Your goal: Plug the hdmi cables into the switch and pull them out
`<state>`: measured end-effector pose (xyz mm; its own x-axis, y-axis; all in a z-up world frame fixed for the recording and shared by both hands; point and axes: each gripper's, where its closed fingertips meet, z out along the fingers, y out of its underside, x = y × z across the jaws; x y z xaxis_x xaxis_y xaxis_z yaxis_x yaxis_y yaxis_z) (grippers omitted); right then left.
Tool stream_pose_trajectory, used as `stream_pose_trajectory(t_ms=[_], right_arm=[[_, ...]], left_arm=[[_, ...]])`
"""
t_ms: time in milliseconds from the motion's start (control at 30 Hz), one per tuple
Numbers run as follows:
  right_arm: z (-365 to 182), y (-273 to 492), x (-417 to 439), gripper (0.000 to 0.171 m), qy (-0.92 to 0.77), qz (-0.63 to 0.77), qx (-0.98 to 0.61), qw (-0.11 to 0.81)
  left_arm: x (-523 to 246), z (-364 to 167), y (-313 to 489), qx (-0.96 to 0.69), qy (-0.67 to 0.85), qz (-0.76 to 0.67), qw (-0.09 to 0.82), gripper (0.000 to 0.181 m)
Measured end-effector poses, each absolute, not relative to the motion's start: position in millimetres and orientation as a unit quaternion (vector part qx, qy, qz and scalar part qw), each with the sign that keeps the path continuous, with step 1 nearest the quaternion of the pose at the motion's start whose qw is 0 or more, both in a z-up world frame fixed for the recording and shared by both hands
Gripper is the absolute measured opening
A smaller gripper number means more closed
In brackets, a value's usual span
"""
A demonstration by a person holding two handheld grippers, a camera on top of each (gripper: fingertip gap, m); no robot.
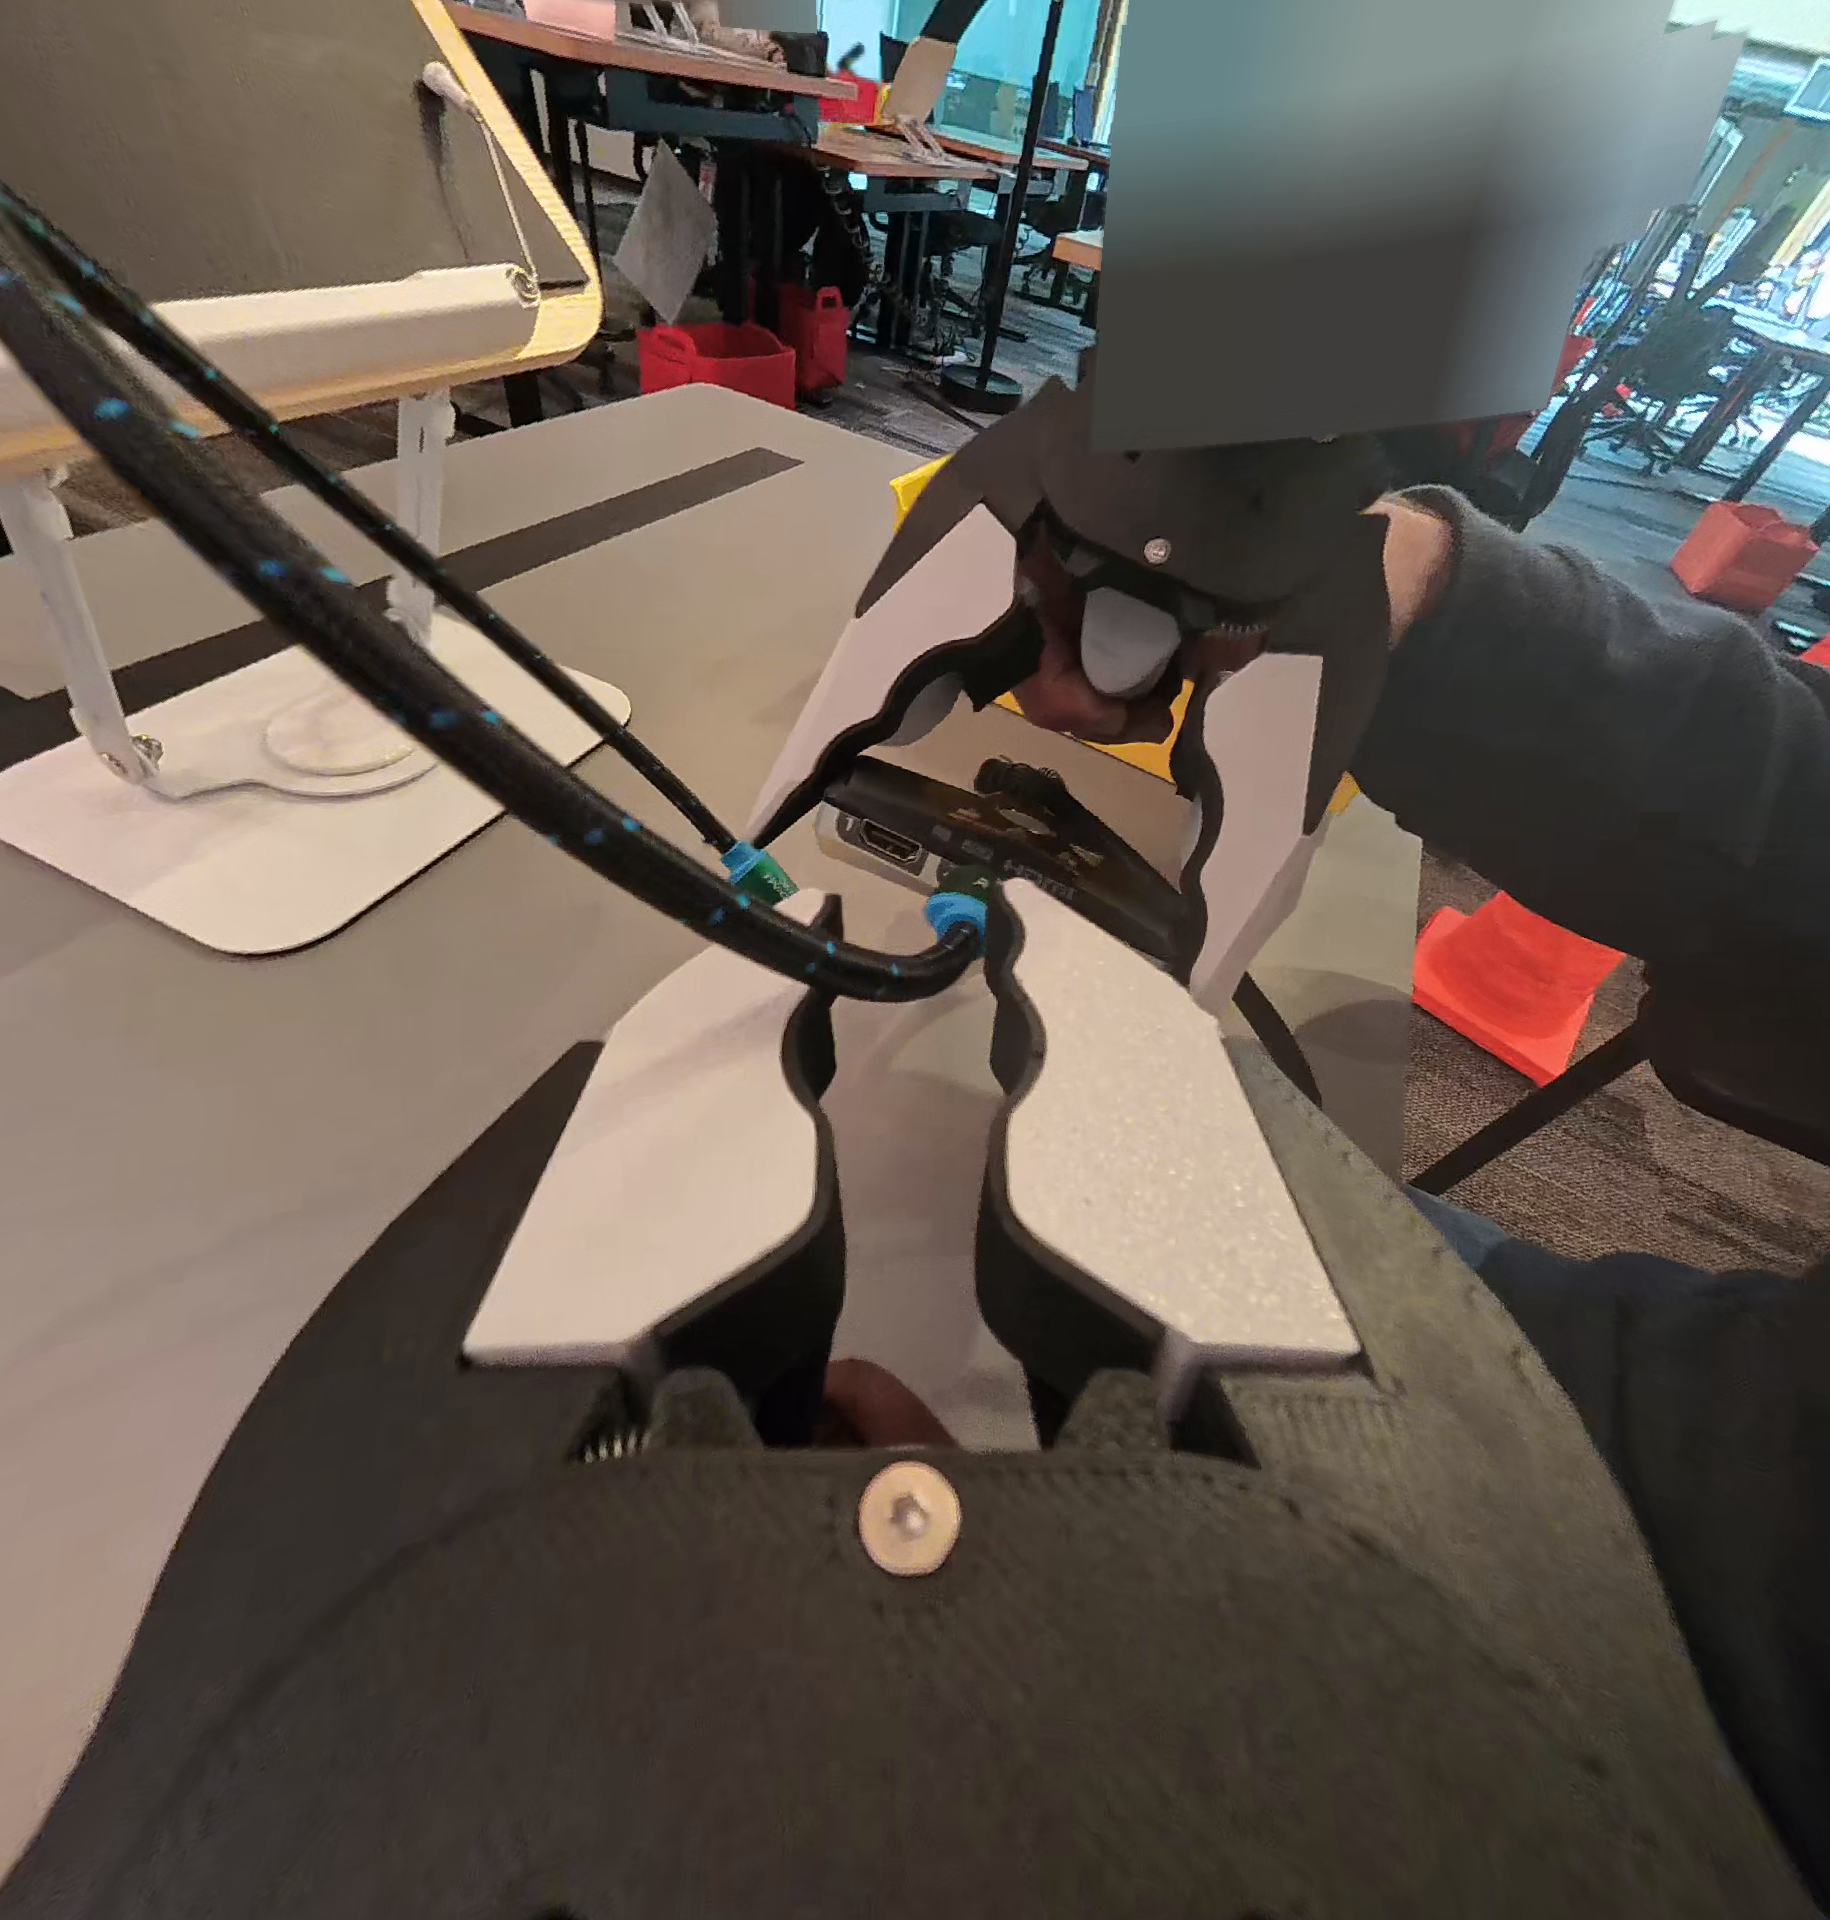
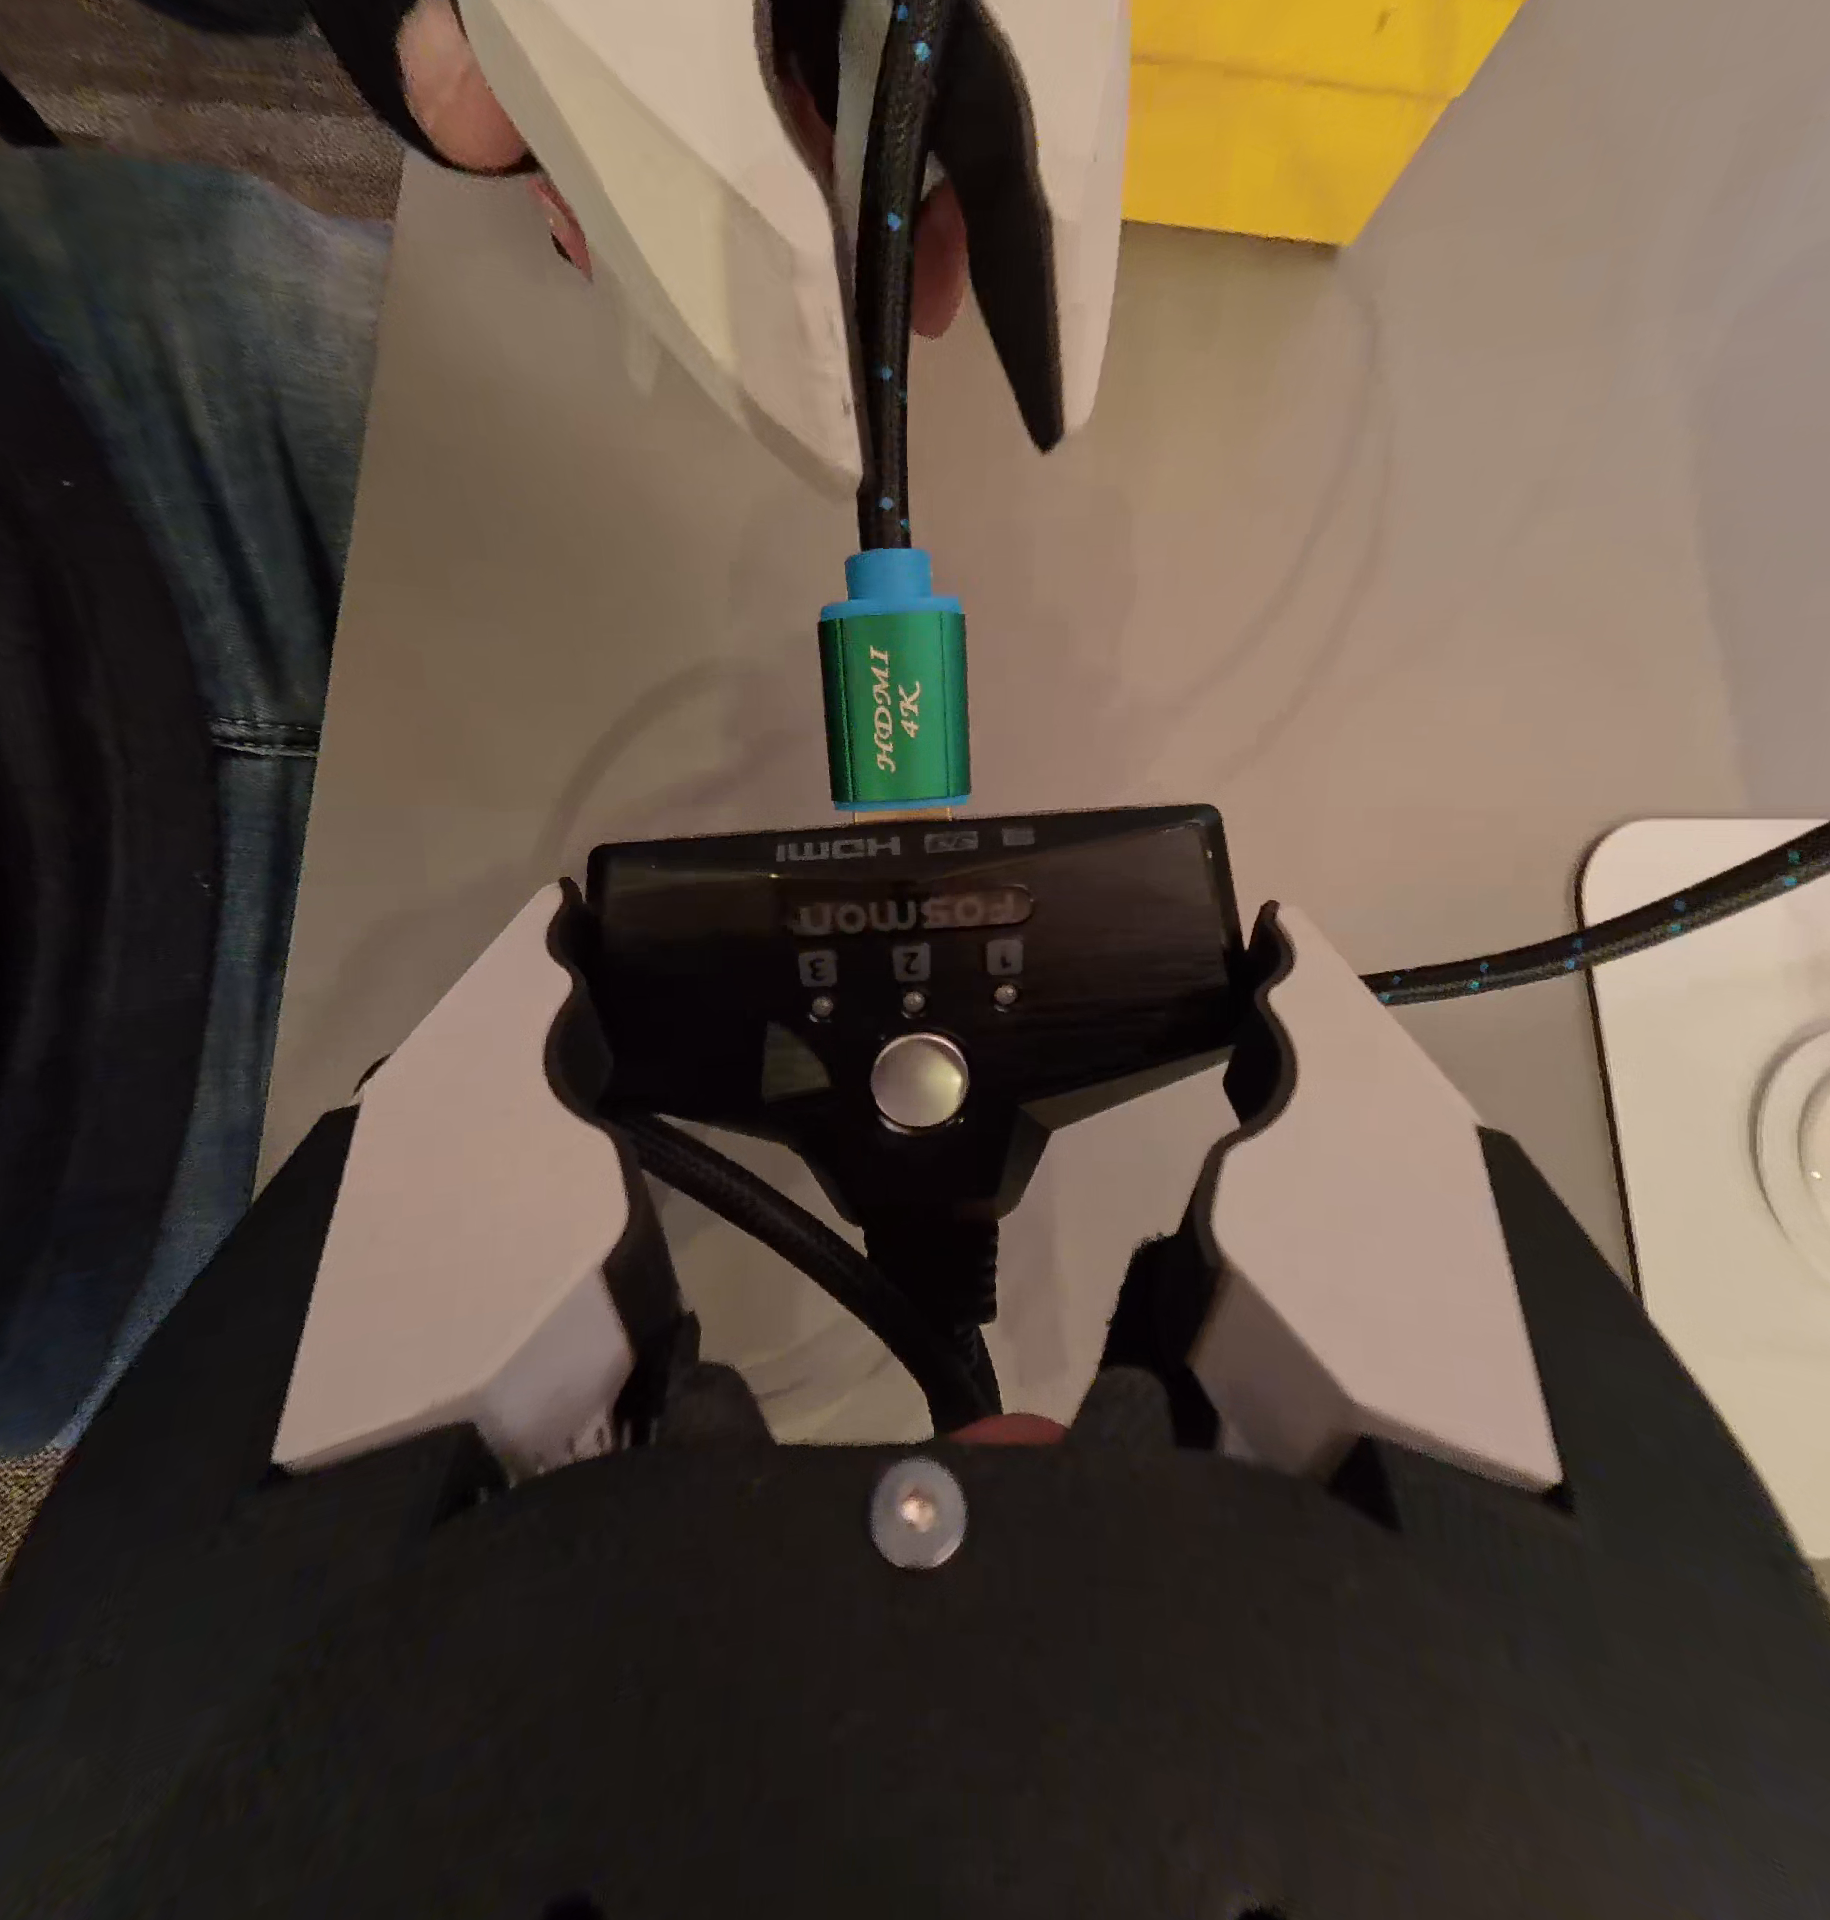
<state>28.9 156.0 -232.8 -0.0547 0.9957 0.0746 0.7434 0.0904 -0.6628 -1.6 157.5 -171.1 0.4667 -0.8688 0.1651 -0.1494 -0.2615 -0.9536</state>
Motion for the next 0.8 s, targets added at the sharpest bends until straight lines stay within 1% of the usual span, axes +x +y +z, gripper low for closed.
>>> stream_pose_trajectory(t_ms=[100,300,633,733,800], right_arm=[[-236,156,33,0.121,-0.688,0.225,-0.636,0.267],[-246,161,39,0.121,-0.672,0.232,-0.652,0.264],[-264,164,50,0.122,-0.657,0.232,-0.673,0.248],[-267,164,50,0.122,-0.657,0.235,-0.674,0.245],[-268,163,51,0.122,-0.656,0.237,-0.674,0.243]], left_arm=[[-8,-170,160,-0.714,0.35,-0.349,0.495,0.029],[-22,-174,157,-0.737,0.353,-0.283,0.502,0.045],[-74,-159,144,-0.746,0.37,-0.194,0.519,0.047],[-102,-154,135,-0.748,0.397,-0.148,0.511,0.047],[-125,-156,120,-0.75,0.44,-0.109,0.481,0.048]])
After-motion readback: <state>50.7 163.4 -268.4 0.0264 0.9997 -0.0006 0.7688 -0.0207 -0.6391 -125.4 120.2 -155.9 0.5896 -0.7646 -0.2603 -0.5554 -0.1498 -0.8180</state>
